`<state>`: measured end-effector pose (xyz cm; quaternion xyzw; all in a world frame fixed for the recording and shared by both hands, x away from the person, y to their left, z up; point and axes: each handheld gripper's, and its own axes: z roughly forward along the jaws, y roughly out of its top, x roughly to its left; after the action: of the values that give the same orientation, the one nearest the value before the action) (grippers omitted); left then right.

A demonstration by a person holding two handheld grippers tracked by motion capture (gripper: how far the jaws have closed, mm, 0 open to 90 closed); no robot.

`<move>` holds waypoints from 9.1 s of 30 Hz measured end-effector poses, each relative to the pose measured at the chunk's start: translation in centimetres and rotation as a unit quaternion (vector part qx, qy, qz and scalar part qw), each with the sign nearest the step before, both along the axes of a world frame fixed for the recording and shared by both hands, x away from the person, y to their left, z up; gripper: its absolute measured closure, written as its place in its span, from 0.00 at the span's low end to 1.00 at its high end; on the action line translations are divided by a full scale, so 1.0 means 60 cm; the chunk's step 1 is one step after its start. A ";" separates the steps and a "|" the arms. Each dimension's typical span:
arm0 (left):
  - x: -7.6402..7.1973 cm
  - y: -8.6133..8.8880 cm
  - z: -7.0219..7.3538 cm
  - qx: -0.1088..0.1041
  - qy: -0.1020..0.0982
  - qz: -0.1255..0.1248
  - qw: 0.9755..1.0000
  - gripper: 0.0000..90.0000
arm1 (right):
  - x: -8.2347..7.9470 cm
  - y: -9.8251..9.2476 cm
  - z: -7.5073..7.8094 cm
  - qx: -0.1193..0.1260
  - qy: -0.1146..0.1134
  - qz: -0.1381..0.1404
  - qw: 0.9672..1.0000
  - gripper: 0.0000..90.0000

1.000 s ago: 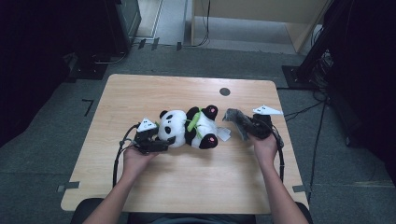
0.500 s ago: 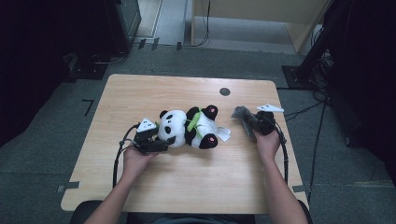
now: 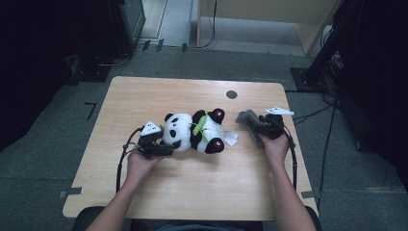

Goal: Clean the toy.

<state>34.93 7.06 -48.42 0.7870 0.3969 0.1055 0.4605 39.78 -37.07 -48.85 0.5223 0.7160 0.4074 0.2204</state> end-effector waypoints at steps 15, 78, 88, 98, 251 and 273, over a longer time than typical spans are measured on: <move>0.005 -0.001 0.002 0.008 0.000 -0.008 1.000 0.13 | -0.036 0.027 0.043 0.009 -0.021 0.026 0.999 0.37; 0.034 -0.004 0.011 -0.024 0.033 0.004 0.999 0.18 | -0.093 0.232 0.024 -0.040 -0.066 0.211 0.974 0.45; 0.031 0.006 0.031 -0.012 -0.030 -0.003 0.999 0.07 | -0.068 0.220 0.055 -0.008 -0.032 0.199 0.979 0.66; 0.019 0.024 0.030 -0.016 -0.026 -0.030 0.999 0.02 | -0.061 0.183 0.099 0.035 -0.033 0.181 0.982 0.67; -0.008 0.013 0.050 -0.047 -0.044 -0.045 0.997 0.57 | -0.093 0.210 0.091 0.073 0.027 0.216 0.973 0.41; 0.009 0.054 0.064 -0.124 0.038 -0.025 0.991 0.49 | -0.115 0.183 0.080 -0.026 -0.105 0.246 0.963 0.76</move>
<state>35.49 10.33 -44.59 0.7370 0.4043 0.0145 0.5414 32.88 -26.07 -44.04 0.2786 0.8053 0.4833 0.2008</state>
